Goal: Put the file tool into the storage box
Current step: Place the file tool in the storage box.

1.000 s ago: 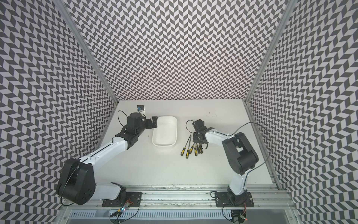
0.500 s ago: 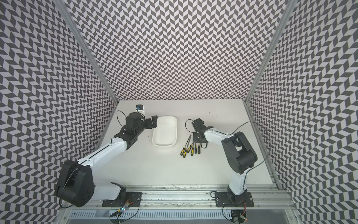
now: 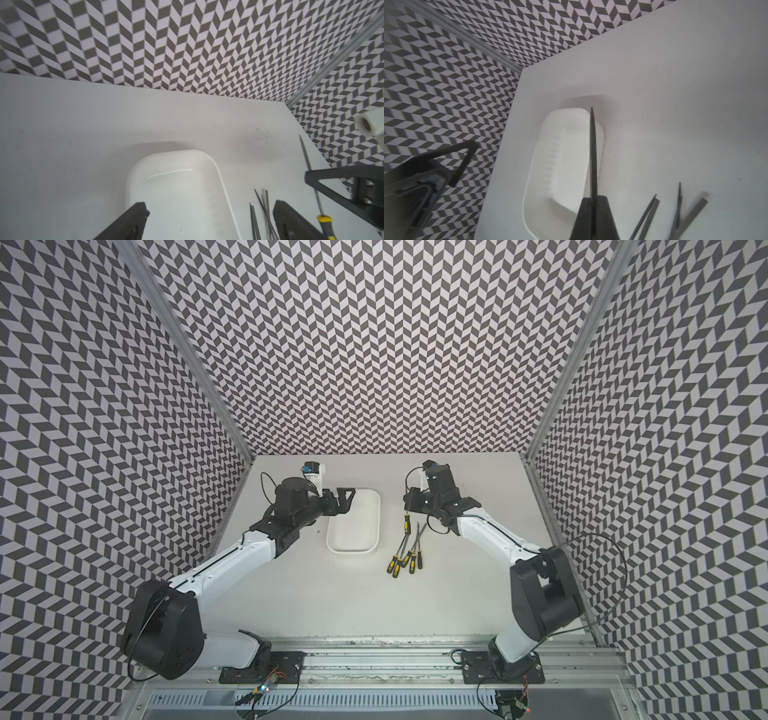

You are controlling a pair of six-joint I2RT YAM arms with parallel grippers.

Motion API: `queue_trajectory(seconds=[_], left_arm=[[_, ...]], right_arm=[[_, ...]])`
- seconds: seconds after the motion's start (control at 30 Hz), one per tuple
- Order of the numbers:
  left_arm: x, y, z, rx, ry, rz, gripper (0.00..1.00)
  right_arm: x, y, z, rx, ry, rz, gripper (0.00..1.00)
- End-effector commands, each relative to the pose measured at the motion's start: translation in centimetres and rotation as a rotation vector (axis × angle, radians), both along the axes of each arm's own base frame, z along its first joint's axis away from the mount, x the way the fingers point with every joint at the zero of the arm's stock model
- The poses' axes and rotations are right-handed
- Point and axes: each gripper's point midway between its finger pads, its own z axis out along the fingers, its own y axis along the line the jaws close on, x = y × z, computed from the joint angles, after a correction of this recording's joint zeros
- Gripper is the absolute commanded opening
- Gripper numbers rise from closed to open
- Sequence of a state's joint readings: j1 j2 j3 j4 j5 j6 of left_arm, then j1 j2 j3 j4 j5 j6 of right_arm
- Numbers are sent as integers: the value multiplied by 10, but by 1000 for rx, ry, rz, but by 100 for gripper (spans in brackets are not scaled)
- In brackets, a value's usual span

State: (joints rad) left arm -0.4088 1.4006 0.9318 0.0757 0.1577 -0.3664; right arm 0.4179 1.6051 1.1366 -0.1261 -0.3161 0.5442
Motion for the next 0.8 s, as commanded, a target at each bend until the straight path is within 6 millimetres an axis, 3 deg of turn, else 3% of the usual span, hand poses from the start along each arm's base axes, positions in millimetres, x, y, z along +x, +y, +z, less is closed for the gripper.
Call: queue_trajectory(seconds=[0.0, 0.07, 0.17, 0.3, 0.43, 0.7, 0.77], left_arm=[[-11, -42, 17, -73, -26, -143, 100], [-14, -57, 13, -67, -14, -171, 100], [-15, -73, 1, -49, 11, -201, 100], [-14, -84, -12, -30, 33, -214, 100], [-10, -89, -14, -26, 35, -219, 100], [5, -65, 8, -21, -38, -129, 100], [15, -46, 12, 15, -48, -57, 100]], right_arm=[[-2, 31, 41, 248, -87, 141, 0], [-17, 47, 50, 336, -65, 252, 0], [-28, 55, 61, 382, -84, 308, 0], [-41, 63, 68, 384, -109, 354, 0], [-47, 65, 64, 370, -101, 371, 0], [-58, 62, 43, 333, -58, 369, 0], [-55, 61, 42, 308, -65, 359, 0]])
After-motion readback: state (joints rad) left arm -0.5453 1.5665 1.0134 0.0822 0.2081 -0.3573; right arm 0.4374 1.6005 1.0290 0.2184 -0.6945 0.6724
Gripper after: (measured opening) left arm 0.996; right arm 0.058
